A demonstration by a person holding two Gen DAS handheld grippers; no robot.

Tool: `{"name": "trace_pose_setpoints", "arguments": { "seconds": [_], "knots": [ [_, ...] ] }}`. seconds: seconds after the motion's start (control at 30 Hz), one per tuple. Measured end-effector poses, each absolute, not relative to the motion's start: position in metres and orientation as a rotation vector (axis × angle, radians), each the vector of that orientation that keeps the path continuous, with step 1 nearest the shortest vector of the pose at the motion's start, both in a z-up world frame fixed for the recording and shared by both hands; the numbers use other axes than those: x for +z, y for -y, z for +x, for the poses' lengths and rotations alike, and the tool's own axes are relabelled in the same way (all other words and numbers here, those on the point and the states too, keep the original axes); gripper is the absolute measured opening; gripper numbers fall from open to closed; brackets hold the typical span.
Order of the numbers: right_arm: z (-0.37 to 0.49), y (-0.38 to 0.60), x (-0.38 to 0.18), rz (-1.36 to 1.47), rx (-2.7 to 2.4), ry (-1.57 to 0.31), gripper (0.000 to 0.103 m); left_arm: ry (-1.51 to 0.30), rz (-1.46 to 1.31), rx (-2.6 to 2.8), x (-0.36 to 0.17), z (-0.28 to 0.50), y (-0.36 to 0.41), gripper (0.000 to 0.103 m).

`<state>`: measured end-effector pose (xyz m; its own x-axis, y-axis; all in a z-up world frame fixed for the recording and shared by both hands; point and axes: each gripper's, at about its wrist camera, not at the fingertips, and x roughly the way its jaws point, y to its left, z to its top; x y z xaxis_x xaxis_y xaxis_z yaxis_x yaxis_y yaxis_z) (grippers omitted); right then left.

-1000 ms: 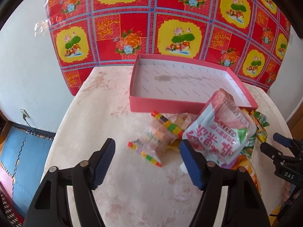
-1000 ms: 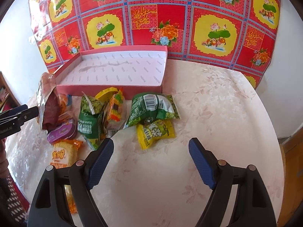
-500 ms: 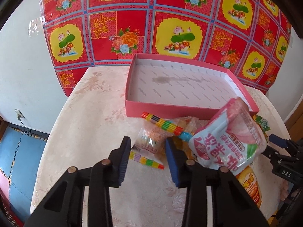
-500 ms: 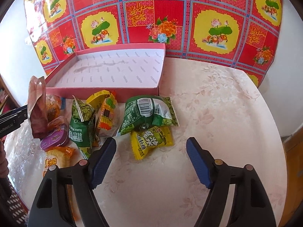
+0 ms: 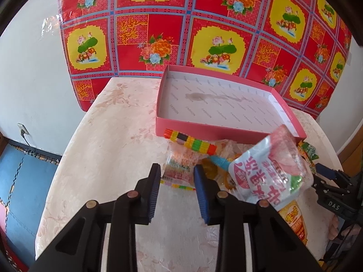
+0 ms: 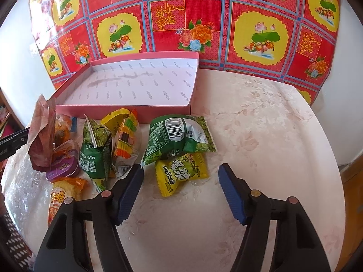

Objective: Organize snacks
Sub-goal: 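Grasp the rainbow-striped candy pack with the left gripper while the right gripper approaches the yellow candy, then lift the candy pack toward the pink box while the right gripper grasps and lifts the yellow candy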

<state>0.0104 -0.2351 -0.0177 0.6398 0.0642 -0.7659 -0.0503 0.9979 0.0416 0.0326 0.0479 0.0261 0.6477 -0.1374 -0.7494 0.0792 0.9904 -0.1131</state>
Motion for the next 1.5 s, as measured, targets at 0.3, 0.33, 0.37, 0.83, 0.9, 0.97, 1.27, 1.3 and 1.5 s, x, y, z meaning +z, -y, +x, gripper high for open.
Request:
{"name": "trace_pose_setpoints", "arguments": {
  "seconds": [0.3,0.33,0.37,0.83,0.9,0.97,1.27,1.3,1.5],
  "knots": [
    [0.012,0.234,-0.015,0.002,0.046,-0.886,0.069,-0.858,-0.073,-0.127,0.028,0.028,-0.047,0.027],
    [0.013,0.234,-0.016,0.002,0.045,-0.891,0.069,-0.858,-0.07,-0.126,0.028,0.029,-0.047,0.027],
    [0.014,0.234,-0.016,0.003,0.042,-0.893,0.069,-0.855,-0.069,-0.127,0.028,0.03,-0.047,0.027],
    [0.014,0.238,-0.018,0.029,0.044,-0.884,0.064,-0.837,-0.093,-0.136,0.038,0.023,-0.048,0.027],
    [0.011,0.237,-0.017,0.017,0.051,-0.879,0.055,-0.835,-0.093,-0.137,0.039,0.021,-0.048,0.027],
    [0.009,0.235,-0.017,0.005,0.05,-0.879,0.047,-0.834,-0.093,-0.138,0.04,0.019,-0.048,0.027],
    [-0.008,0.233,-0.012,-0.002,0.095,-0.864,0.037,-0.819,-0.087,-0.146,0.047,0.007,-0.042,0.027],
    [-0.011,0.233,-0.011,-0.001,0.1,-0.862,0.037,-0.818,-0.085,-0.146,0.048,0.005,-0.041,0.027],
    [-0.024,0.229,-0.002,0.002,0.131,-0.845,0.037,-0.808,-0.075,-0.153,0.054,-0.003,-0.036,0.027]
  ]
}}
